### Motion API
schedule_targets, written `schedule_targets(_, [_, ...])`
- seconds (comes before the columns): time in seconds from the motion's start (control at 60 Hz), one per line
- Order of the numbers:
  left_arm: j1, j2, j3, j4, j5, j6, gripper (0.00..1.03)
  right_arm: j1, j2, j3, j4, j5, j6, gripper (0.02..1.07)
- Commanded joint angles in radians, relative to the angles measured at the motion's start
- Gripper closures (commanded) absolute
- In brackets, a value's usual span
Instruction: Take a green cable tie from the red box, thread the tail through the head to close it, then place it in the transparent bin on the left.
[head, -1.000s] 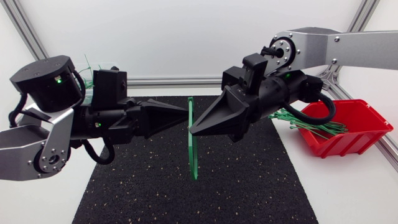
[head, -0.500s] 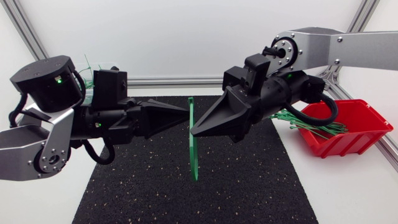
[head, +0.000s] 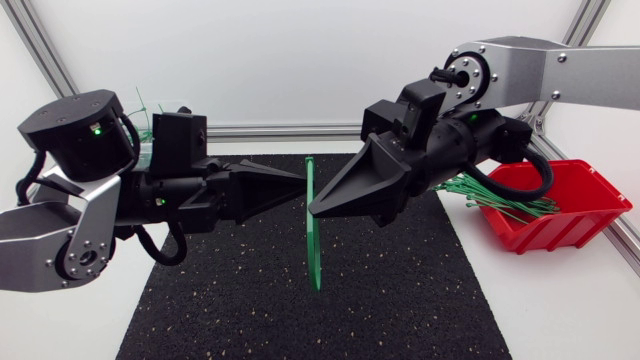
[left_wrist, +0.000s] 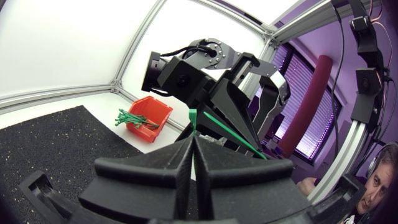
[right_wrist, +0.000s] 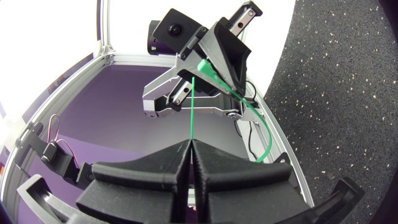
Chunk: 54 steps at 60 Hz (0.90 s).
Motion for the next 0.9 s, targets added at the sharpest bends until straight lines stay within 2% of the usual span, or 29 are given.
schedule_targets(0.0, [-0.007,-0.001,-0.019,0.010,-0.001,0.008,1.00,0.007,0.010,-0.013,-0.008,-0.007,-0.023,1.01])
schedule_targets(0.883, [-0.013,-0.001,-0.017,0.008,-0.003,0.008,1.00,0.004,0.027,-0.018,0.005,-0.007,-0.029,1.02])
